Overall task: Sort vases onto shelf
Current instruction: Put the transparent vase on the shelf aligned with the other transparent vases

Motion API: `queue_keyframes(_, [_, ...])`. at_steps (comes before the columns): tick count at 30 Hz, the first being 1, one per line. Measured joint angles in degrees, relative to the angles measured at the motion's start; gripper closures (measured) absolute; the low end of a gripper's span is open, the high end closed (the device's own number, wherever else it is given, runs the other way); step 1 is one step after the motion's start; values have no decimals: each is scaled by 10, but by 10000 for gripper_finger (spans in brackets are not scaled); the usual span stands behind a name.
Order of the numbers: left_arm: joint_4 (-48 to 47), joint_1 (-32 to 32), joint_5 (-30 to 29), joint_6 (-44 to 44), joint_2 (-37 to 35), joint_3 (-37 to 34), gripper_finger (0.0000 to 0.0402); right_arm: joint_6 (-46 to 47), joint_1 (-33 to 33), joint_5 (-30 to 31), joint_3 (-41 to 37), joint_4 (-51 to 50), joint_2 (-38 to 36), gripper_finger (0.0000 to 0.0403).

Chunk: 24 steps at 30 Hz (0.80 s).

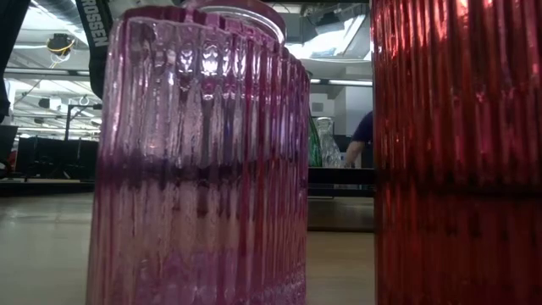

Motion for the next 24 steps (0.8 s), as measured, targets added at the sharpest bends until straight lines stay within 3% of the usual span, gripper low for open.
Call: queue_keyframes(24, [-7,0,5,-13,-1,1,221,0,0,0,0,0,0,267])
